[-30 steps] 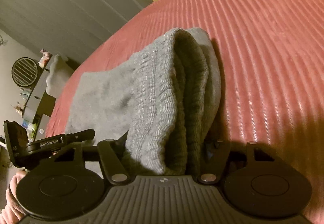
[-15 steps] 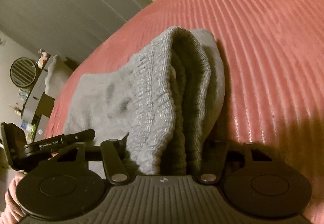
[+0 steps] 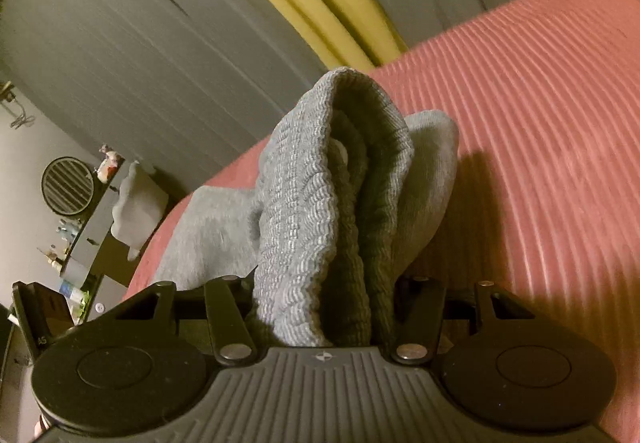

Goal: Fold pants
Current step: 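Grasp the cuff end with the right gripper while the left gripper pinches the waistband, then fold the cuffs over toward the waistband with the right gripper and release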

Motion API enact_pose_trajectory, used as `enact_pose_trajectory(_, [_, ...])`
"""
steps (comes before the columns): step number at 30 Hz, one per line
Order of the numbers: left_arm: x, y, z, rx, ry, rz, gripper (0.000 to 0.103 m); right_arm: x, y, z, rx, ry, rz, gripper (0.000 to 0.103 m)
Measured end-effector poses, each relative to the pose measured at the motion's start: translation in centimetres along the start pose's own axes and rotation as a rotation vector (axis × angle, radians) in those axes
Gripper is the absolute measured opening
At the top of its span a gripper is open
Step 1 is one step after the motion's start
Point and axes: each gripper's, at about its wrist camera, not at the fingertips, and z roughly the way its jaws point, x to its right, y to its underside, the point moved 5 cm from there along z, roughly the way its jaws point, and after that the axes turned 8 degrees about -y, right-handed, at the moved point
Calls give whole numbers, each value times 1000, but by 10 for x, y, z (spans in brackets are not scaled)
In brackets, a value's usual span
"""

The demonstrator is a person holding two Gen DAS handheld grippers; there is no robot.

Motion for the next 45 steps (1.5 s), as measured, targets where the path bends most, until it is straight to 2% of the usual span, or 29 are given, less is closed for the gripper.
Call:
enact_pose_trajectory(2, [-3, -2, 3, -4, -26, -26, 33, 3, -7, 5, -9, -5, -7, 55])
enact_pose_trajectory(3, [-7, 0, 6, -14, -56, -34, 36, 5, -10, 11, -19, -7, -5, 60])
enact_pose_trajectory(4, [-11, 3, 10, -35, -104, -34, 45, 10, -8, 13, -30, 5, -6, 64])
enact_pose_trajectory(6, [-21, 15, 16, -63, -222, -17, 50, 22, -8, 27, -83, 113, -76, 82])
enact_pose_trajectory(8, [-32, 30, 10, -41, -319, 35, 58, 30, -5, 31, -72, 314, -154, 86])
enact_pose_trajectory(9, [-34, 37, 4, -16, -334, 59, 63, 32, -1, 26, -62, 356, -168, 89])
enact_pose_trajectory(10, [-36, 43, -2, 1, -349, 68, 72, 32, 4, 21, -62, 355, -170, 91])
enact_pose_trajectory(12, [-37, 58, -17, 18, -343, 42, 75, 27, 17, 10, -58, 305, -176, 98])
enact_pose_trajectory(14, [-37, 73, -29, 6, -281, -2, 79, 25, 35, -1, -58, 305, -194, 98])
enact_pose_trajectory(16, [-38, 90, -37, -16, -258, -26, 81, 24, 54, -5, -72, 315, -215, 98])
enact_pose_trajectory(18, [-36, 107, -41, -43, -245, -8, 81, 24, 71, -5, -93, 330, -216, 98])
enact_pose_trajectory(20, [-37, 116, -44, -37, -244, 2, 82, 26, 85, -1, -112, 326, -178, 99])
enact_pose_trajectory(22, [-34, 119, -48, -59, -244, -9, 81, 30, 100, -1, -86, 353, -171, 99])
enact_pose_trajectory(25, [-19, 119, -58, -41, -182, 15, 83, 32, 107, -2, -84, 370, -156, 99])
enact_pose_trajectory(27, [-12, 130, -54, -48, -217, 80, 85, 33, 106, -10, -47, 336, -112, 99])
enact_pose_trajectory(29, [-8, 137, -43, -86, -271, 119, 80, 41, 109, -13, -43, 323, -68, 99])
enact_pose_trajectory(33, [-23, 130, -31, -75, -297, -43, 79, 54, 110, -16, -53, 318, -11, 99])
enact_pose_trajectory(35, [-31, 130, -28, -74, -336, -70, 81, 54, 109, -16, -51, 318, -19, 99])
enact_pose_trajectory(37, [-36, 132, -30, -70, -337, -112, 81, 49, 110, -15, -56, 329, -32, 99])
enact_pose_trajectory(42, [-35, 136, -34, -64, -388, -99, 87, 44, 112, -7, -82, 358, -77, 99])
enact_pose_trajectory(45, [-41, 137, -39, -75, -413, -133, 90, 40, 114, -5, -91, 372, -93, 99])
